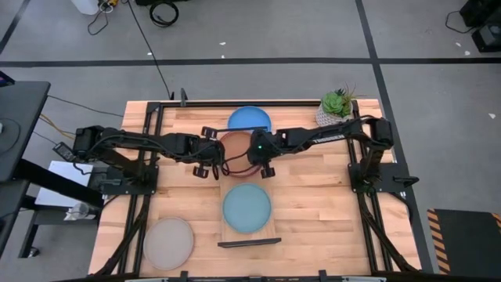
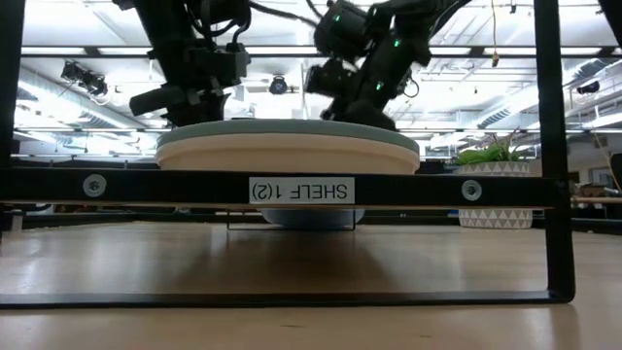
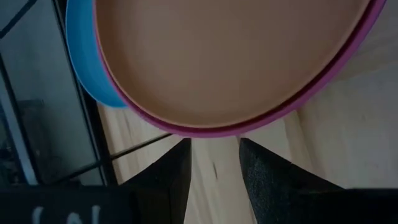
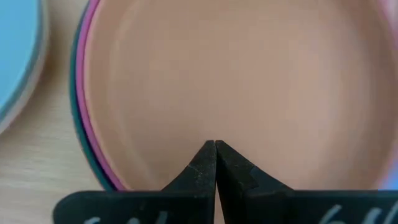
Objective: Place and stack plates onto a shelf
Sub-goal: Stack the brown plate on top of the light blue plate on the shelf
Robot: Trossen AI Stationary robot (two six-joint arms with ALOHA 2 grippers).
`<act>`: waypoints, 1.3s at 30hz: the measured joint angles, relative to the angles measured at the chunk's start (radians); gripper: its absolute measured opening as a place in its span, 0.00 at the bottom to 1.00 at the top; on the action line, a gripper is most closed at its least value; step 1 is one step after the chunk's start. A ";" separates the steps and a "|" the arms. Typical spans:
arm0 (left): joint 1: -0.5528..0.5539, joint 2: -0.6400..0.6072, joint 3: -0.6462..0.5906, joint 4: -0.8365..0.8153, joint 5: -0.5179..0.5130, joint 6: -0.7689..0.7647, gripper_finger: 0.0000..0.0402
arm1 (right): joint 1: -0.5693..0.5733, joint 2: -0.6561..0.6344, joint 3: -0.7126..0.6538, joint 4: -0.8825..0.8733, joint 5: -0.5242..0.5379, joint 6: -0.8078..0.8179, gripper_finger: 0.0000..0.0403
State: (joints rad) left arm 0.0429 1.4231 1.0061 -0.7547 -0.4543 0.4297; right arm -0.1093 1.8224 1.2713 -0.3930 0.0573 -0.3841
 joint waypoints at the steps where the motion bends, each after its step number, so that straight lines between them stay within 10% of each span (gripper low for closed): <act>1: 0.000 -0.001 0.000 0.001 -0.001 0.000 0.35 | 0.004 -0.016 0.000 -0.013 0.022 0.000 0.03; 28: -0.006 -0.096 0.000 0.055 0.054 0.043 0.35 | -0.021 -0.019 -0.098 0.016 0.032 0.097 0.03; 39: -0.074 -0.082 0.001 0.107 -0.129 0.294 0.35 | -0.021 -0.017 -0.099 0.027 0.023 0.097 0.03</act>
State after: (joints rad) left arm -0.0311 1.3407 1.0069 -0.6481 -0.5831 0.7235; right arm -0.1307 1.8057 1.1725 -0.3660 0.0805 -0.2867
